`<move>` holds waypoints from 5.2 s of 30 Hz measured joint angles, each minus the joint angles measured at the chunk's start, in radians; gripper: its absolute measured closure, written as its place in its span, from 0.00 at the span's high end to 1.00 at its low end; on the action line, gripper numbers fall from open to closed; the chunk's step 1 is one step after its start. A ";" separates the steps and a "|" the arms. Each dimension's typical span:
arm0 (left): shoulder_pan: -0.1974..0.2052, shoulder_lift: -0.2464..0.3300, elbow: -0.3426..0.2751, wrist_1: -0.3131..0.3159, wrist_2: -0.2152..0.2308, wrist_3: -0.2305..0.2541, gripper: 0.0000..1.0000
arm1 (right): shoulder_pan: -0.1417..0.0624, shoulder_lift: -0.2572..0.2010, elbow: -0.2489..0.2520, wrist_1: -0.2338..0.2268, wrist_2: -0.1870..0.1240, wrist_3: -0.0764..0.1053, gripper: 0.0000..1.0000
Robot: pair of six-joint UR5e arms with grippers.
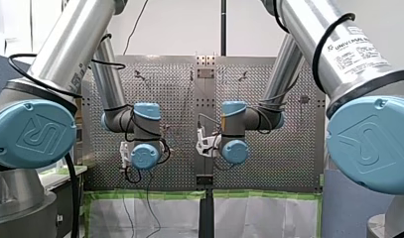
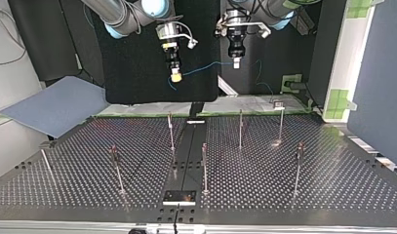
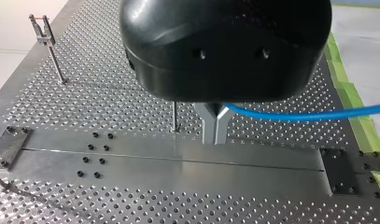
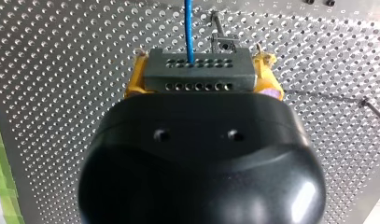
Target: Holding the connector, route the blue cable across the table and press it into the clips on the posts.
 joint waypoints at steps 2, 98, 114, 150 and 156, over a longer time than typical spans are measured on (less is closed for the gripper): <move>0.000 0.000 0.000 0.000 0.000 0.000 0.00 | 0.000 0.000 0.000 0.000 0.000 0.000 0.00; 0.082 0.229 0.069 -0.241 -0.173 -0.009 0.00 | 0.048 -0.135 -0.169 0.273 -0.106 0.082 0.00; 0.092 0.360 0.149 -0.372 -0.245 -0.043 0.00 | 0.089 -0.210 -0.286 0.414 -0.238 0.139 0.00; 0.201 0.544 0.263 -0.656 -0.144 -0.044 0.00 | 0.104 -0.127 -0.606 0.659 -0.270 0.184 0.00; 0.223 0.515 0.295 -0.653 -0.137 -0.042 0.00 | 0.101 -0.106 -0.657 0.686 -0.271 0.184 0.00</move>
